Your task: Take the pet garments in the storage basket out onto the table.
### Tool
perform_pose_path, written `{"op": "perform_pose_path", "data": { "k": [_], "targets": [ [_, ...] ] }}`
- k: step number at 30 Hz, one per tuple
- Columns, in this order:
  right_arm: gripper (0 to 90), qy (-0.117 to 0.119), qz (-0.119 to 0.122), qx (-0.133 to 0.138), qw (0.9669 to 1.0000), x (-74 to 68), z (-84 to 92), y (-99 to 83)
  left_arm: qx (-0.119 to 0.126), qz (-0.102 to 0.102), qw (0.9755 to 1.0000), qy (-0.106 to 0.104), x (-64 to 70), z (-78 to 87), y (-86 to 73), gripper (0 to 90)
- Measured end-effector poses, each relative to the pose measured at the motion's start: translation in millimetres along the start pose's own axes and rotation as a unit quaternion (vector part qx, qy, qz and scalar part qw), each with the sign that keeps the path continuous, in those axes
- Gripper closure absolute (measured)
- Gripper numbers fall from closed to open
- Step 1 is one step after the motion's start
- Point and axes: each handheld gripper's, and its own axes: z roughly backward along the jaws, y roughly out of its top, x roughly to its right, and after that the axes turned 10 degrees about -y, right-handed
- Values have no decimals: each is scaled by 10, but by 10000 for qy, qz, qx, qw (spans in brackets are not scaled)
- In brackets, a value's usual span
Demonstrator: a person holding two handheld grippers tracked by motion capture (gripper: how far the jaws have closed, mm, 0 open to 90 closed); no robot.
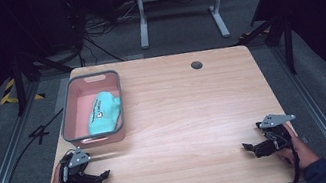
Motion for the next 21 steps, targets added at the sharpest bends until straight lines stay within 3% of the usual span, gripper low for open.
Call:
{"op": "perform_pose_path", "data": {
  "k": [10,14,17,19,21],
  "targets": [
    [4,-1,2,0,10000,0,0,0,-15,75,9999,72,32,27,-20,15],
    [4,-2,2,0,10000,0,0,0,-245,4,9997,-14,25,62,1,17],
    [3,18,-5,-2,10000,1,-4,3,-268,-84,9996,-87,52,90,13,76],
    [3,19,-4,-2,10000,2,-4,3,-276,-162,9994,-148,65,117,13,183],
    [3,18,-6,-2,10000,1,-4,3,-248,-157,9995,-68,75,168,14,155]
  ]
}}
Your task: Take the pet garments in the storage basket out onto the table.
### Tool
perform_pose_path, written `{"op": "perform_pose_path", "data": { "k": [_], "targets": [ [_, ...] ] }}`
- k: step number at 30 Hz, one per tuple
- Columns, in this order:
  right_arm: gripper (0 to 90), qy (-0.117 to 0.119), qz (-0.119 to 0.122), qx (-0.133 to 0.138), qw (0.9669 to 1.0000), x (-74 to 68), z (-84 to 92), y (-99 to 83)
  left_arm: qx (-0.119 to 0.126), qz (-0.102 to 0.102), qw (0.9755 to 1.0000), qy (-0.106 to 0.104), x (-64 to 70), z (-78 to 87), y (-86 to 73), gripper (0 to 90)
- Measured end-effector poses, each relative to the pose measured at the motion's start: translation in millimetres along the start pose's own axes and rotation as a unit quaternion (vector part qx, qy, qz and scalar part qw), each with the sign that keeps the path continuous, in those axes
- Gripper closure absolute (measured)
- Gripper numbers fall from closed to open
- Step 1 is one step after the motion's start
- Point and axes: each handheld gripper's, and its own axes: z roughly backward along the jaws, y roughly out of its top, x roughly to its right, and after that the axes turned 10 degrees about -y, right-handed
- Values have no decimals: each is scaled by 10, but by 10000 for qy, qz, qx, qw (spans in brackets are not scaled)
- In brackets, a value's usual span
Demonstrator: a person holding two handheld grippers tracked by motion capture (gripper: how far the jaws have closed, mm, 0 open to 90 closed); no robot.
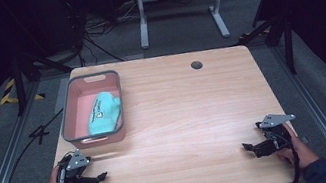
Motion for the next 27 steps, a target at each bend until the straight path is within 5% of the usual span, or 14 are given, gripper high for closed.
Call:
{"op": "perform_pose_path", "data": {
  "k": [18,27],
  "targets": [
    [3,0,1,0,10000,0,0,0,452,-120,9987,217,40,520,144,178],
    [3,0,2,1,10000,0,1,-1,553,-213,9978,295,23,700,420,178]
  ]
}}
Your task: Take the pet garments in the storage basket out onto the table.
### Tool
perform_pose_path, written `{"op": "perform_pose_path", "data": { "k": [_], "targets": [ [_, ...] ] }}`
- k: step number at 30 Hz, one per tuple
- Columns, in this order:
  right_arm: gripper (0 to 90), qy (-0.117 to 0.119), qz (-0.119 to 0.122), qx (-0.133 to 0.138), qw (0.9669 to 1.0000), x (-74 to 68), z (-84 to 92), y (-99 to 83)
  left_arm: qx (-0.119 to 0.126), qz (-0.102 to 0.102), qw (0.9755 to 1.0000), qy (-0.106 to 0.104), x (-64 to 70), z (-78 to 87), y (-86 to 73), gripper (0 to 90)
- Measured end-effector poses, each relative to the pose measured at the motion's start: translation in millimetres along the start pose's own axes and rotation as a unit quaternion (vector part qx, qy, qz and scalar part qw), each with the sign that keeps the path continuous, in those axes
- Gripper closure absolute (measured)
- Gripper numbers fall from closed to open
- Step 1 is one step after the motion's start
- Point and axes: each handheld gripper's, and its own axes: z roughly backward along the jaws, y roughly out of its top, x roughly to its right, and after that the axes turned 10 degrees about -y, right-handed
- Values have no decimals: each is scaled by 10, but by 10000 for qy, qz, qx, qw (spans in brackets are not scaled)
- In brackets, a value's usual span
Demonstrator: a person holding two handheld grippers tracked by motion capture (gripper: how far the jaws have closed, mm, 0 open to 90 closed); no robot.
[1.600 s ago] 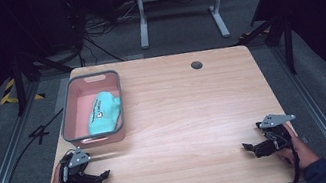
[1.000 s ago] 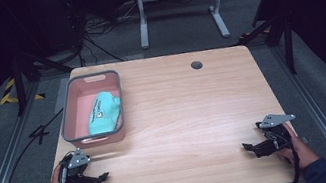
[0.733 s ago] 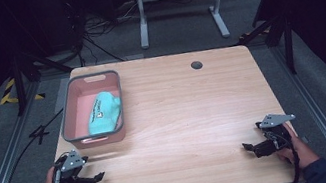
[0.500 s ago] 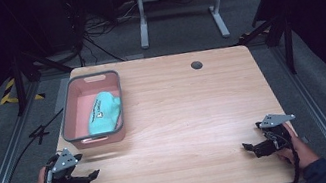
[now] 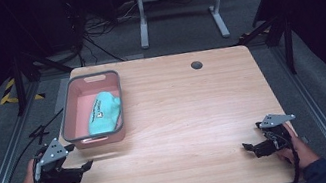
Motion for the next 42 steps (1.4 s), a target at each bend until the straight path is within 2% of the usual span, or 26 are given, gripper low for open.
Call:
{"op": "perform_pose_path", "data": {
  "k": [3,6,18,20,25,27,31,36,42],
  "targets": [
    [3,0,0,-1,10000,0,0,0,-58,-135,9999,57,-23,30,121,178],
    [3,0,1,-1,10000,0,0,0,-104,-172,9998,61,-58,31,215,181],
    [3,-3,1,-1,10000,0,0,0,-176,-184,9995,163,-243,-7,496,196],
    [3,-8,2,2,10000,0,1,-1,-147,-135,9997,143,-284,-21,540,197],
    [3,-7,1,0,10000,0,1,-1,-265,-51,9995,145,-383,-122,680,196],
    [3,-8,1,0,10000,0,1,-1,-307,-85,9993,190,-414,-166,736,196],
    [3,-8,5,1,10000,1,1,-1,-380,-53,9991,173,-474,-277,859,196],
    [3,-7,9,1,10000,2,3,-2,-536,-113,9984,154,-531,-412,1004,193],
    [3,-8,9,0,10000,2,3,-2,-791,20,9967,198,-677,-593,1110,191]
  ]
}}
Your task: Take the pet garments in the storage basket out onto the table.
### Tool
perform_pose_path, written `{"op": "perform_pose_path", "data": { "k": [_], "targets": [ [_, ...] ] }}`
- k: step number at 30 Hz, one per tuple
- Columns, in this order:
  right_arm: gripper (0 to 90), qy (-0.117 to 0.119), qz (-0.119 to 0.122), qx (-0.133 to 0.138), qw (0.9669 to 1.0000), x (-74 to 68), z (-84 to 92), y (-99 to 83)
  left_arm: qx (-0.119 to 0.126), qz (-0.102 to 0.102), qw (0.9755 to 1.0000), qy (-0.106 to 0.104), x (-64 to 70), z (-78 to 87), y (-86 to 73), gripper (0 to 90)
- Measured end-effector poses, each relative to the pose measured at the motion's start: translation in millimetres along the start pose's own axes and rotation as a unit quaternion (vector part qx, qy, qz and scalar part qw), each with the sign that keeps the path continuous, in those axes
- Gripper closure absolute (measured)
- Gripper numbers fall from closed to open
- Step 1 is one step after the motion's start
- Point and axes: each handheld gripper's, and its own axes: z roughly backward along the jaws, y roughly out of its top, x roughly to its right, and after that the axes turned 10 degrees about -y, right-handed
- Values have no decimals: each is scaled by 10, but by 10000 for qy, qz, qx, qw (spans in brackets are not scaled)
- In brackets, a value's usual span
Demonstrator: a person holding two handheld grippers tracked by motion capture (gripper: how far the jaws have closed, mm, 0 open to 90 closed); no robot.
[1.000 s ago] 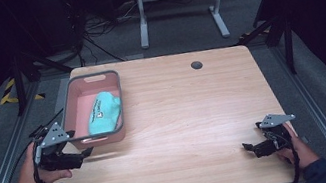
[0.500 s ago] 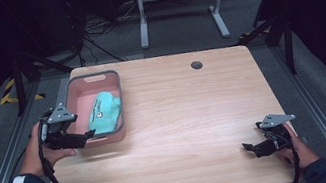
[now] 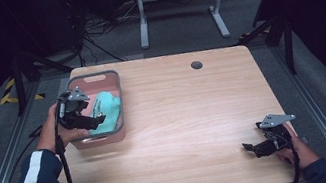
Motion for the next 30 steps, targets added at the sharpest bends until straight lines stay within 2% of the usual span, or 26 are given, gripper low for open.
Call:
{"op": "perform_pose_path", "data": {
  "k": [4,5,8,11,14,15,18,20,21,23,25,28,30],
  "targets": [
    [3,0,0,1,10000,0,0,0,-99,93,9999,-24,-99,-117,33,187],
    [3,0,1,1,10000,0,0,0,-216,244,9995,-31,-155,-191,48,187],
    [3,0,0,0,10000,0,0,0,-323,368,9988,-30,-224,-271,65,184],
    [3,0,1,1,10000,0,0,0,-568,450,9974,27,-309,-397,87,178],
    [3,1,0,1,10000,0,0,0,-857,686,9940,-13,-397,-569,91,172],
    [3,1,0,1,10000,0,0,0,-857,686,9940,-13,-397,-569,91,172],
    [3,1,-1,1,10000,0,0,0,-1147,859,9897,31,-465,-723,65,171],
    [3,0,1,1,10000,0,0,0,-1335,974,9862,-45,-501,-819,44,171],
    [3,0,1,0,10000,0,0,0,-1434,960,9850,-50,-514,-845,39,172],
    [3,0,-1,0,10000,0,0,0,-1618,1079,9809,0,-533,-925,22,167],
    [3,1,1,0,10000,0,0,0,-1889,1047,9764,73,-524,-989,31,155],
    [3,0,0,1,10000,0,0,0,-1920,1091,9753,62,-525,-1024,43,151],
    [3,1,0,0,10000,0,0,-1,-1937,1179,9739,-32,-550,-1020,37,158]
  ]
}}
